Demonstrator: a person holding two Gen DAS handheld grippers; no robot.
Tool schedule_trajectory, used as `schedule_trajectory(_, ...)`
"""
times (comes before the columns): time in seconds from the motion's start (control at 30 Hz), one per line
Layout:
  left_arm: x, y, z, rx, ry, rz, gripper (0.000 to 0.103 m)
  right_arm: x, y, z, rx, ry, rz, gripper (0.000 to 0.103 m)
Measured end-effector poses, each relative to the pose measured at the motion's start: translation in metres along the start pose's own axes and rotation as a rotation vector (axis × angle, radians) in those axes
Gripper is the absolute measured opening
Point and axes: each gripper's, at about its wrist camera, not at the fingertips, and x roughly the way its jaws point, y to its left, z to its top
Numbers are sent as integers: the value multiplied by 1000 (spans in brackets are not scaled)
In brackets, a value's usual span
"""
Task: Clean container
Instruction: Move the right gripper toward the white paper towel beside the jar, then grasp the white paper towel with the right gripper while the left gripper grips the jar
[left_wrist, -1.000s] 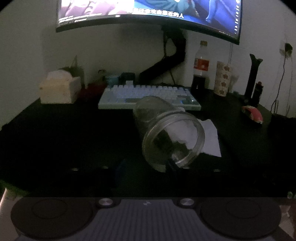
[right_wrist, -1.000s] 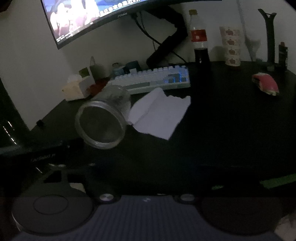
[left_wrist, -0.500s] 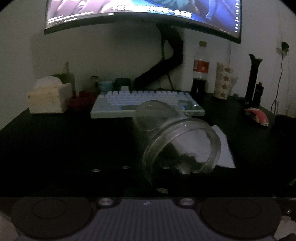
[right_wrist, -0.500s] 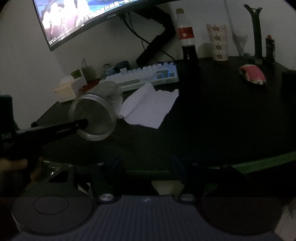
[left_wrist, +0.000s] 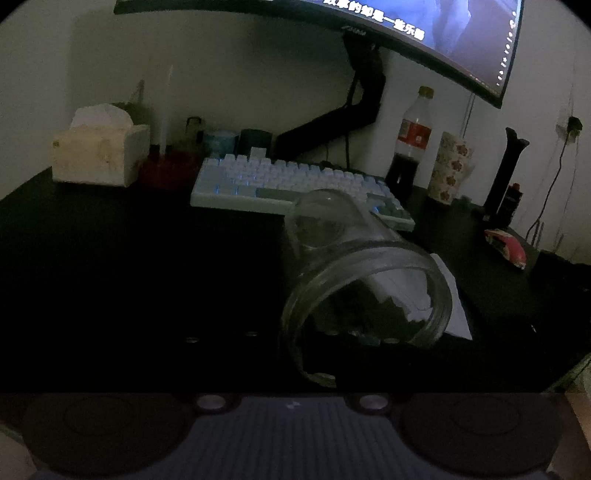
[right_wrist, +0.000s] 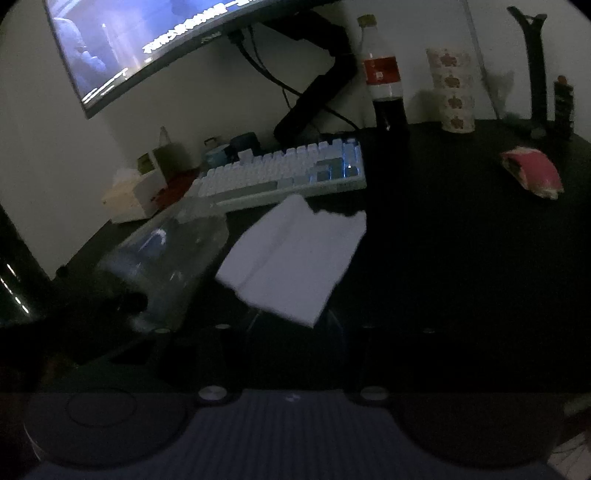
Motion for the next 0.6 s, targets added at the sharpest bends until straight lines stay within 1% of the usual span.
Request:
schedule_trajectory(0.1, -2, 3, 0, 5, 3, -5, 8, 24, -3, 21, 39, 47, 28, 45)
schedule_trajectory(0.23, -5, 9, 0, 12, 0, -29, 9, 57, -7, 47, 109, 120, 9, 45)
schedule_trajectory(0.33, -7, 13, 0, 13, 10, -36, 9, 75, -8, 60, 146, 146, 2, 45)
schedule_trajectory(0.43, -8, 16, -1, 8, 13, -42, 9, 90, -4, 71, 155, 159, -2, 45)
schedule_trajectory(0.53, -8, 18, 0, -4, 17, -41, 9, 104, 4, 79, 133, 179, -1, 45)
schedule_trajectory(0.6, -8, 20, 0, -8, 14, -36, 9, 113, 10, 81, 107, 188, -10, 43)
